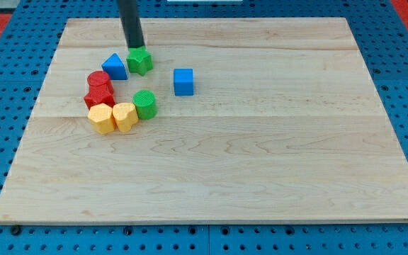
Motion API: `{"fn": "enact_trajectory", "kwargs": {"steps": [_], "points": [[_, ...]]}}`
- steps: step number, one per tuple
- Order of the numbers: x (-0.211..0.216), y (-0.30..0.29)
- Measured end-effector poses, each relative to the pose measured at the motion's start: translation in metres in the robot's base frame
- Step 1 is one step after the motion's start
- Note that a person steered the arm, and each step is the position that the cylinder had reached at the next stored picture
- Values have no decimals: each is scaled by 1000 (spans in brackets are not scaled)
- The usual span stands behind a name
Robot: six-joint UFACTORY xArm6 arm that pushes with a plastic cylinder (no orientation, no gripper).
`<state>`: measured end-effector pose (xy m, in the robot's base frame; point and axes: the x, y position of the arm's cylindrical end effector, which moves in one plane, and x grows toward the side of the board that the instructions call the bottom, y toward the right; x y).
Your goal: Push the blue cube to the top of the green circle
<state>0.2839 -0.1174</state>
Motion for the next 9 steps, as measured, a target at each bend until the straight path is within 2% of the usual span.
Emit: {"fn": "enact_trajectory", "kwargs": {"steps": [1,4,6,7,8,9], "points": [[8,15],[40,133],[85,84],[91,69],[124,120],[157,106]]}}
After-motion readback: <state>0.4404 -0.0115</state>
